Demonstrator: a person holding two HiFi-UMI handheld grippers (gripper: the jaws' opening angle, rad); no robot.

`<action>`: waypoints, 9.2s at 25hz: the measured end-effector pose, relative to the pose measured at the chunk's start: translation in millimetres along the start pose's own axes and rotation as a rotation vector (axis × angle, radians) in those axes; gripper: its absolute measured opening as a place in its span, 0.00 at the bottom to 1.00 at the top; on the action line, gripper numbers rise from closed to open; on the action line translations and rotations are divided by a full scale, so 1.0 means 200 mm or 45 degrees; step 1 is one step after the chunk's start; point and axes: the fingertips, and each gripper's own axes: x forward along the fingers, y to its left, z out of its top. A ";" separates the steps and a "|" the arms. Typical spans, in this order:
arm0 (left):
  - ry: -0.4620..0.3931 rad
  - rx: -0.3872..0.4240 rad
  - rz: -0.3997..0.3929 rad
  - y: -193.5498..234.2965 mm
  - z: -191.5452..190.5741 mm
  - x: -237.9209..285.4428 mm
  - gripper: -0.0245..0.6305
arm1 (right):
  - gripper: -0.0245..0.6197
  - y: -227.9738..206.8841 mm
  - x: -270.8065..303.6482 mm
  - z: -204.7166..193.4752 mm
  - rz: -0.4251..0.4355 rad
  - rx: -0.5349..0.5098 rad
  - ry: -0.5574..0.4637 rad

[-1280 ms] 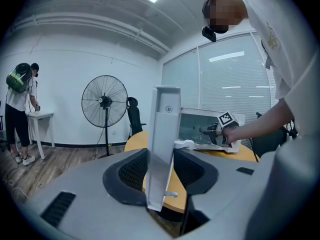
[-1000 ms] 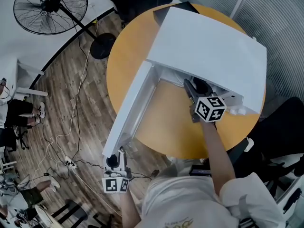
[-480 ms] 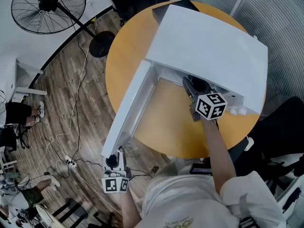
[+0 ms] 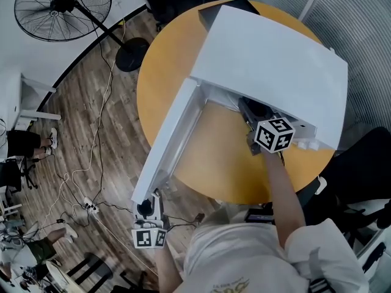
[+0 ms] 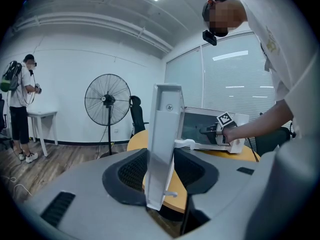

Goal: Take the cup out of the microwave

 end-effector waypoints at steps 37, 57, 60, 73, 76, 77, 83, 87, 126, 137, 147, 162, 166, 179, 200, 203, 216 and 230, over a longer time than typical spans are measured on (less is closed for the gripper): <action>0.008 0.001 0.022 0.01 -0.01 0.01 0.31 | 0.11 0.14 -0.14 0.07 0.061 -0.266 -0.145; 0.003 0.011 0.004 0.00 -0.03 0.01 0.31 | 0.11 0.40 -0.34 -0.09 0.177 -0.277 -0.105; 0.013 0.008 0.004 -0.01 -0.03 0.01 0.31 | 0.11 0.43 -0.35 -0.11 0.201 -0.278 -0.094; 0.015 0.004 -0.005 -0.03 -0.04 -0.01 0.31 | 0.11 0.61 -0.42 -0.22 0.314 -0.278 -0.040; 0.014 0.000 -0.010 -0.05 -0.04 -0.01 0.31 | 0.11 0.64 -0.44 -0.27 0.338 -0.272 -0.025; 0.015 0.002 -0.013 -0.05 -0.04 -0.01 0.31 | 0.11 0.64 -0.45 -0.28 0.344 -0.270 -0.020; 0.009 -0.005 -0.021 -0.06 -0.05 -0.01 0.31 | 0.11 0.69 -0.48 -0.39 0.389 -0.269 0.042; 0.011 -0.004 -0.034 -0.08 -0.05 -0.01 0.31 | 0.11 0.71 -0.50 -0.46 0.411 -0.264 0.085; 0.022 0.010 -0.061 -0.11 -0.06 0.00 0.30 | 0.12 0.82 -0.48 -0.85 0.644 -0.209 0.303; 0.020 0.018 -0.069 -0.12 -0.07 -0.01 0.30 | 0.14 0.76 -0.48 -0.91 0.551 -0.200 0.392; 0.031 0.032 -0.078 -0.12 -0.08 0.00 0.30 | 0.24 0.71 -0.51 -0.92 0.477 -0.218 0.420; 0.053 0.029 -0.042 -0.16 -0.10 0.00 0.30 | 0.23 0.72 -0.67 -0.83 0.443 -0.305 0.438; 0.062 0.030 -0.036 -0.16 -0.10 -0.01 0.30 | 0.19 0.72 -0.73 -0.72 0.342 -0.335 0.330; 0.065 0.056 -0.053 -0.22 -0.12 -0.01 0.29 | 0.05 0.74 -0.94 -0.36 0.015 -0.495 0.082; 0.070 0.034 -0.051 -0.22 -0.11 0.00 0.29 | 0.05 0.83 -0.98 -0.29 -0.050 -0.489 -0.008; 0.068 0.033 -0.054 -0.21 -0.11 0.00 0.29 | 0.05 0.84 -0.97 -0.30 -0.049 -0.494 0.000; 0.061 0.029 -0.062 -0.21 -0.11 -0.01 0.29 | 0.05 0.84 -0.96 -0.33 -0.045 -0.483 0.017; 0.062 0.026 -0.056 -0.21 -0.12 -0.01 0.29 | 0.05 0.81 -0.97 -0.36 -0.052 -0.453 0.037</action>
